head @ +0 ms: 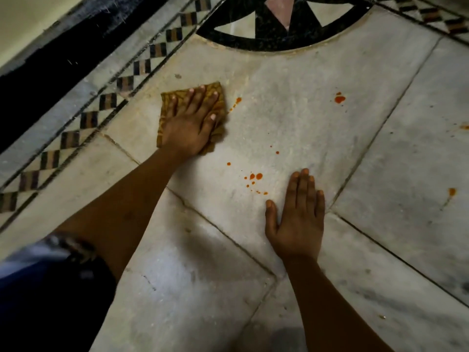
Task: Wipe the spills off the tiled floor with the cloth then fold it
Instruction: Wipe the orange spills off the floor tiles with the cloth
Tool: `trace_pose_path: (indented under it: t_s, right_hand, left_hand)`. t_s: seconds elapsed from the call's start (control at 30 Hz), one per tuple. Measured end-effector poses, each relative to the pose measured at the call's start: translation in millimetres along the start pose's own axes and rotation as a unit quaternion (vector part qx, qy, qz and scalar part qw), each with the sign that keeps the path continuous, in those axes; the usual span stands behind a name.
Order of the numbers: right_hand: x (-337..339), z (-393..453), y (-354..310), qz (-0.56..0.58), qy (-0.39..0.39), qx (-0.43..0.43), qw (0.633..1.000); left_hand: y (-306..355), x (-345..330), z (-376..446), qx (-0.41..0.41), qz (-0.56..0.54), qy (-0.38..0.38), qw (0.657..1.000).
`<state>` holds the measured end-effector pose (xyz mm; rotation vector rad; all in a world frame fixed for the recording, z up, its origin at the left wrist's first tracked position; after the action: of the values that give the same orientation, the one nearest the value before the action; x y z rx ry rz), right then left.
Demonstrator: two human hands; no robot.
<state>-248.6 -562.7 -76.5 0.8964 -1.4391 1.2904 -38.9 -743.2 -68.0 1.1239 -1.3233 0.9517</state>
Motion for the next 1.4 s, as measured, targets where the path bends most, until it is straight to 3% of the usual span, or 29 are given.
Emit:
trace_pose_path:
  t_s: [0.17, 0.37, 0.6, 0.8, 1.07, 1.3, 1.4]
  right_hand:
    - [0, 0, 1, 0.013, 0.009, 0.0, 1.0]
    - [0, 1, 1, 0.009, 0.006, -0.001, 1.0]
    - [0, 0, 1, 0.004, 0.006, 0.0, 1.0]
    - [0, 0, 0, 0.011, 0.004, 0.003, 1.0]
    - [0, 0, 0, 0.017, 0.012, 0.005, 1.0]
    - [-2, 0, 1, 0.018, 0.005, 0.005, 1.0]
    - [-3, -1, 1, 0.017, 0.012, 0.01, 1.0]
  left_hand:
    - [16, 5, 62, 0.021, -0.005, 0.005, 1.0]
    - [44, 3, 21, -0.165, 0.022, -0.003, 0.986]
    - [47, 4, 76, -0.093, 0.035, -0.019, 0.995]
    - [54, 0, -6, -0.205, 0.025, 0.0, 0.978]
    - [46, 3, 79, -0.049, 0.017, -0.029, 0.998]
    - [50, -6, -66, -0.055, -0.02, 0.017, 0.998]
    - [45, -8, -66, -0.026, 0.007, 0.005, 1.0]
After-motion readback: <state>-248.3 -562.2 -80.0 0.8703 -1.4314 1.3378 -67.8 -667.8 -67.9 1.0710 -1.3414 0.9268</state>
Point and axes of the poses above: each hand's wrist, its own z-axis towards the middle knuckle, its own x-axis out of the back of the hand, y = z × x, the point moved 7 cm from there along z, towards the middle knuckle, and after that the axes turned 4 degrees about z, right-handed, at the moved point
